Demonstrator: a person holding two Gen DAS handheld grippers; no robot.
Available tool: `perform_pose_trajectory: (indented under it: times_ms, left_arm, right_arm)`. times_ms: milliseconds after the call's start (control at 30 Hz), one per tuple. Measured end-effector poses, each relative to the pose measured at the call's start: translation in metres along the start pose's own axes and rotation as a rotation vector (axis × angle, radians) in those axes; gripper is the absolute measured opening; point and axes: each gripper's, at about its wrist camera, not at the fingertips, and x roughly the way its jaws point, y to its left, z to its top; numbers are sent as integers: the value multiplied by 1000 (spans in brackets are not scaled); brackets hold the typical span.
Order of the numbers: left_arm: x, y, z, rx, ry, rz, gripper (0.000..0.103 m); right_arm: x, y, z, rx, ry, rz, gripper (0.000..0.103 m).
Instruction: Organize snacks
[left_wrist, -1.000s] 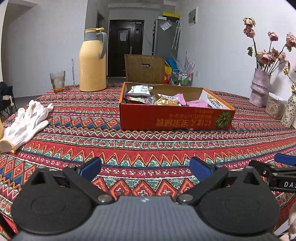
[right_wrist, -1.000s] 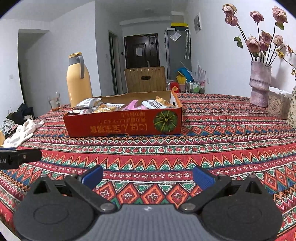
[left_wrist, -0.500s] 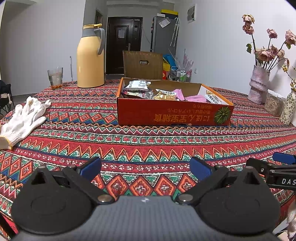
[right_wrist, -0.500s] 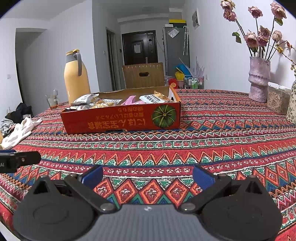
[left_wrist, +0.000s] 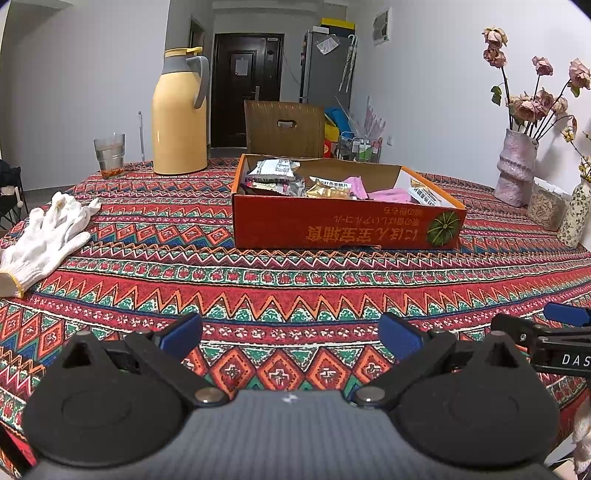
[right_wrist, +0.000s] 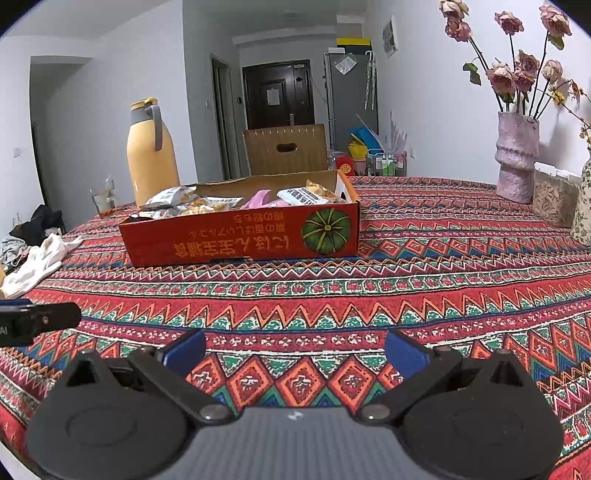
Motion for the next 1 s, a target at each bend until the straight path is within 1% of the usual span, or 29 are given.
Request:
perform_pose_trajectory:
  times_ms: [1000]
  left_arm:
    - [-2, -2, -1, 3, -2, -2, 103]
  right_arm:
    - [0, 0, 0, -1, 1, 0, 103]
